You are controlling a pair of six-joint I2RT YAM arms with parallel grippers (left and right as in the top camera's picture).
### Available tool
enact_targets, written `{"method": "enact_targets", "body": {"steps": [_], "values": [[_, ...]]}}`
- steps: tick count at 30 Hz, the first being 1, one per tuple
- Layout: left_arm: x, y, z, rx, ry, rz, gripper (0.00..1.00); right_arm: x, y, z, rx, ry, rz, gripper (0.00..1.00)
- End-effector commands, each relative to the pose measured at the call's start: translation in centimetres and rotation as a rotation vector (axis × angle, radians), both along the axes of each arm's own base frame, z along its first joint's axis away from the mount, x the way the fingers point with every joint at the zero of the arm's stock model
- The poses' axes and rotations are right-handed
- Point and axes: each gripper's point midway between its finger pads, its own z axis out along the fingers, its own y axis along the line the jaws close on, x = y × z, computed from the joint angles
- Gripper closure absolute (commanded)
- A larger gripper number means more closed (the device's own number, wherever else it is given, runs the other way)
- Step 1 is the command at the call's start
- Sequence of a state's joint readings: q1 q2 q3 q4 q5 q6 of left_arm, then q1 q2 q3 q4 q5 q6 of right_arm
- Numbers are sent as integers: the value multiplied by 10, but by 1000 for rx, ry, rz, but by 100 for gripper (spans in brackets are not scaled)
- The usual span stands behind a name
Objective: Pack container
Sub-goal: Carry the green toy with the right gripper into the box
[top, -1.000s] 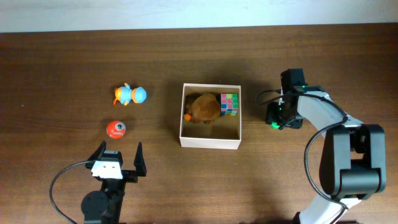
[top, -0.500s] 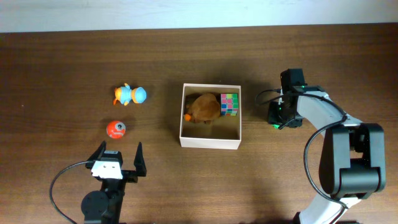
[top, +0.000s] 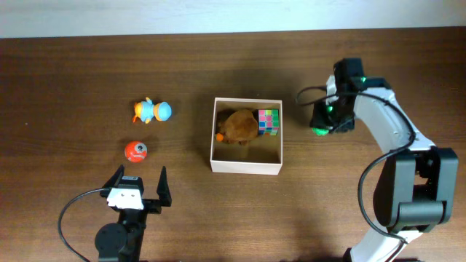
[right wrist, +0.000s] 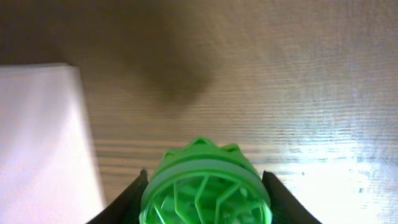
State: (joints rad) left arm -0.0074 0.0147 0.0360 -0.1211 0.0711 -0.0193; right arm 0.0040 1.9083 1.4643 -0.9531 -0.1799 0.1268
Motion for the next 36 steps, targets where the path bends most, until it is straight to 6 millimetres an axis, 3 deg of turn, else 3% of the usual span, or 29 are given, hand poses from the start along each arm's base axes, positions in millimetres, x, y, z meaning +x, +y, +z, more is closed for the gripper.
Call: {"method": "enact_targets", "body": {"steps": [1, 8, 18, 24, 31, 36], "values": [[0, 1, -1, 16, -4, 3, 1, 16, 22, 50, 117, -120, 113, 59], [0, 1, -1, 16, -4, 3, 1, 5, 74, 103, 271, -191, 338, 59], [0, 1, -1, 16, -4, 3, 1, -33, 149, 101, 212, -151, 580, 60], [0, 1, -1, 16, -4, 3, 1, -53, 155, 86, 16, -82, 608, 59], [0, 1, -1, 16, -4, 3, 1, -55, 145, 73, -145, -59, 535, 59], [0, 1, -1, 16, -4, 3, 1, -56, 144, 55, -149, -50, 527, 59]]}}
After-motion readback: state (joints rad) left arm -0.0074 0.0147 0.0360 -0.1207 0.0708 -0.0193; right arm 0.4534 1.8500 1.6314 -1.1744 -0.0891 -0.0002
